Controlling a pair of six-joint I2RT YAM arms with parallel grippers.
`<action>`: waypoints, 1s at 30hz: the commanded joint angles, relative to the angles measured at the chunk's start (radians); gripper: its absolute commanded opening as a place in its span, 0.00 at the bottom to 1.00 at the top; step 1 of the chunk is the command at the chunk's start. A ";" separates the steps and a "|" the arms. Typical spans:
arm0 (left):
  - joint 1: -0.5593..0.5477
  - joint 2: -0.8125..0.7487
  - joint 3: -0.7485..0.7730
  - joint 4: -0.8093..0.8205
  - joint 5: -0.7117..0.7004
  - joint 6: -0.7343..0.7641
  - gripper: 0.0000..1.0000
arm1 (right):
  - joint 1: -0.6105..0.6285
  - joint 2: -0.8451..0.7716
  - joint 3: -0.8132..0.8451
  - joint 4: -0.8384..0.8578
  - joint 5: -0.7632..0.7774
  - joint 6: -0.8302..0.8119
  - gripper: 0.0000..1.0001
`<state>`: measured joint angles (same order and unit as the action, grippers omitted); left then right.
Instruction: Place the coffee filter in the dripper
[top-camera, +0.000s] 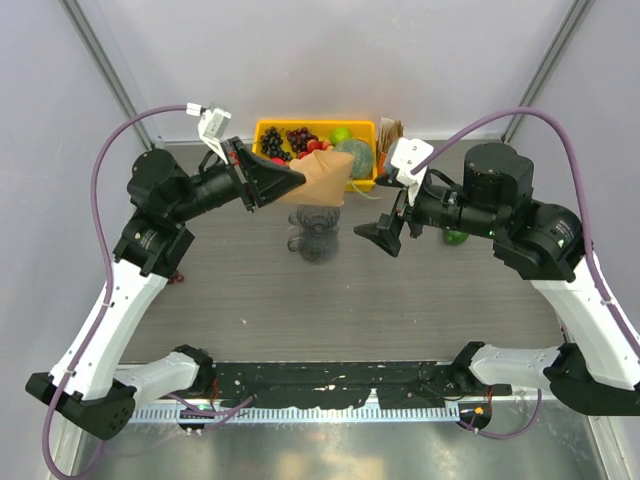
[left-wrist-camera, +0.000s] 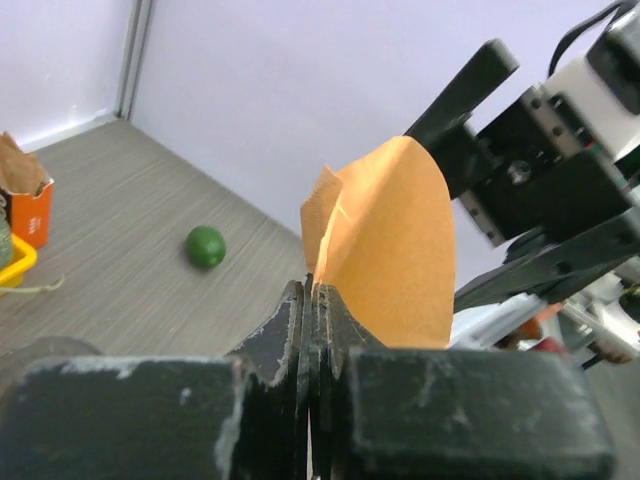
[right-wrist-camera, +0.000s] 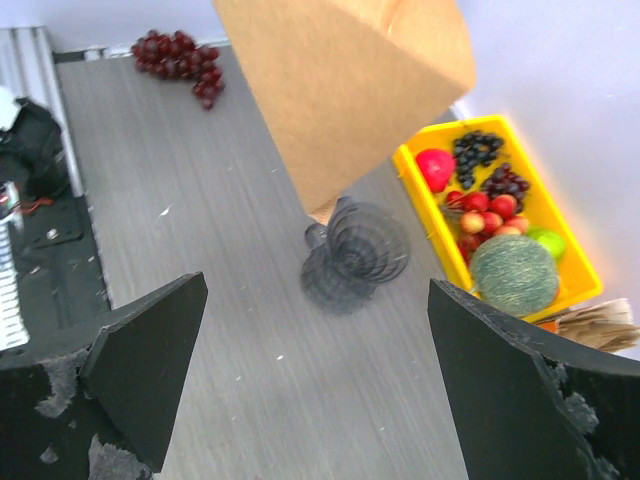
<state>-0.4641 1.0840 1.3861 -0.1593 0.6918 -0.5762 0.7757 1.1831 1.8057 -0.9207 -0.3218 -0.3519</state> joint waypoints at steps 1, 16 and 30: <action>0.005 -0.022 0.011 0.182 -0.080 -0.218 0.00 | 0.040 -0.006 -0.080 0.250 0.116 -0.004 1.00; -0.001 -0.019 0.015 0.184 -0.103 -0.294 0.00 | 0.177 0.038 -0.100 0.448 0.337 -0.142 0.90; -0.007 -0.029 -0.024 0.178 -0.121 -0.294 0.00 | 0.177 0.055 -0.072 0.416 0.300 -0.202 0.57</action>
<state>-0.4671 1.0748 1.3586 -0.0284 0.5789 -0.8608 0.9474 1.2442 1.6909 -0.5331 -0.0124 -0.5259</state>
